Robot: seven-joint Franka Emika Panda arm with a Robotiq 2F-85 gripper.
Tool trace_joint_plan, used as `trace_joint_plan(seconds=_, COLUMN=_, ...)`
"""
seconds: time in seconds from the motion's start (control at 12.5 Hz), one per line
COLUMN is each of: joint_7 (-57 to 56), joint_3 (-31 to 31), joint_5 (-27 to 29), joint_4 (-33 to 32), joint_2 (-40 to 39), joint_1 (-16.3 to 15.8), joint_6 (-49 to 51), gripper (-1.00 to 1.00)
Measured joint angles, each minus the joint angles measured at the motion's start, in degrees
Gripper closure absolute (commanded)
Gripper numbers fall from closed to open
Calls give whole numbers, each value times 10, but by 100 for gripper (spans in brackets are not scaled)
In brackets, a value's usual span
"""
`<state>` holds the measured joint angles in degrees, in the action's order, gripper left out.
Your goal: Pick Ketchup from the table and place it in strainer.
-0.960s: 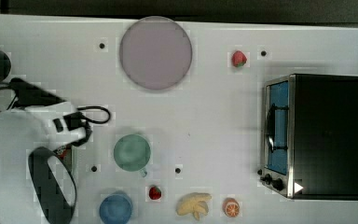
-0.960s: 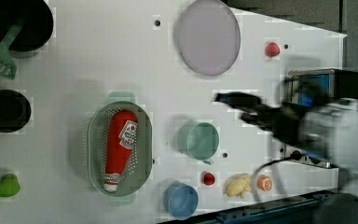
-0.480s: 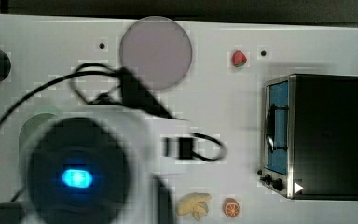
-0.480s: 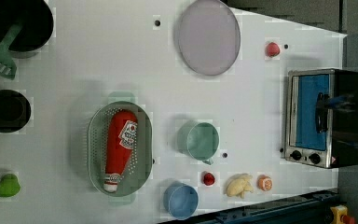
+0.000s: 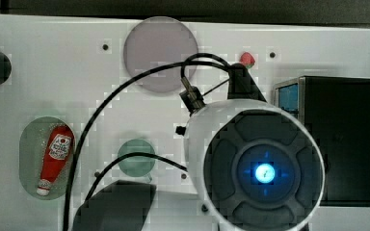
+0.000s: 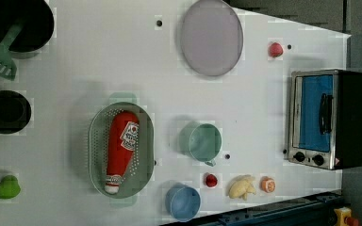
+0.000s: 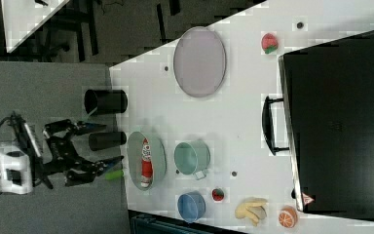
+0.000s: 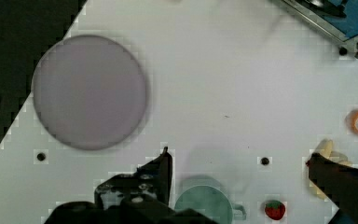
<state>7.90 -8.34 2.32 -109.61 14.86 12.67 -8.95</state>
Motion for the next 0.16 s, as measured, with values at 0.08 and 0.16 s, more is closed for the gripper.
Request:
trace_joint_plan(seconds=0.08, joint_7=-1, joint_3=-1, joint_5=0, joint_4=0, joint_2=-6, joint_1=1, joint_6=0, gripper=-100)
trace_joint_plan(seconds=0.16, joint_7=-2, joint_3=-2, joint_5=1, joint_4=-2, joint_2=-12, joint_1=-1, joint_6=2, gripper=-100)
